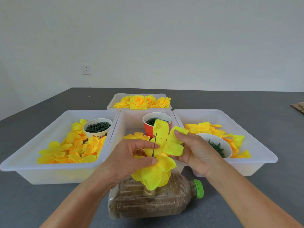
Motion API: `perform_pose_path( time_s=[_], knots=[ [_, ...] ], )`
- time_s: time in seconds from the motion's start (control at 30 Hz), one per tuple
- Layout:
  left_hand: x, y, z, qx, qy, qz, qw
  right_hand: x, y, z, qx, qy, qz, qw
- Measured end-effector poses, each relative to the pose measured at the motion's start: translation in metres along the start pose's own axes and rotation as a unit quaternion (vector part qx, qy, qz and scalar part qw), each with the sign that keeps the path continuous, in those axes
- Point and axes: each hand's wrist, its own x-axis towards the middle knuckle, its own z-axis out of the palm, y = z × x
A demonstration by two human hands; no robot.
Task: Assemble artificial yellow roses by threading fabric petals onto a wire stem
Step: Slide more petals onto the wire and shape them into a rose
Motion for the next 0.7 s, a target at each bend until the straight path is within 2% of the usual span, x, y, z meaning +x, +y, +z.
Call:
perform_pose_path(
  time_s=[0.17, 0.43, 0.6, 0.7],
  knots=[
    [0.001, 0.000, 0.000, -0.015, -0.009, 0.000, 1.000, -0.004, -0.003, 0.002, 0.011, -0.022, 0.017, 1.000],
    [0.001, -0.003, -0.002, -0.021, -0.014, 0.001, 1.000, -0.010, -0.011, -0.001, -0.053, -0.003, -0.053, 0.997],
    [0.002, -0.004, -0.002, -0.028, -0.016, -0.001, 0.999, -0.015, -0.015, -0.005, -0.099, -0.069, -0.072, 0.990],
    [0.001, -0.004, -0.002, -0.038, -0.018, -0.002, 0.999, -0.020, -0.014, -0.008, -0.176, -0.093, -0.115, 0.973]
  ],
)
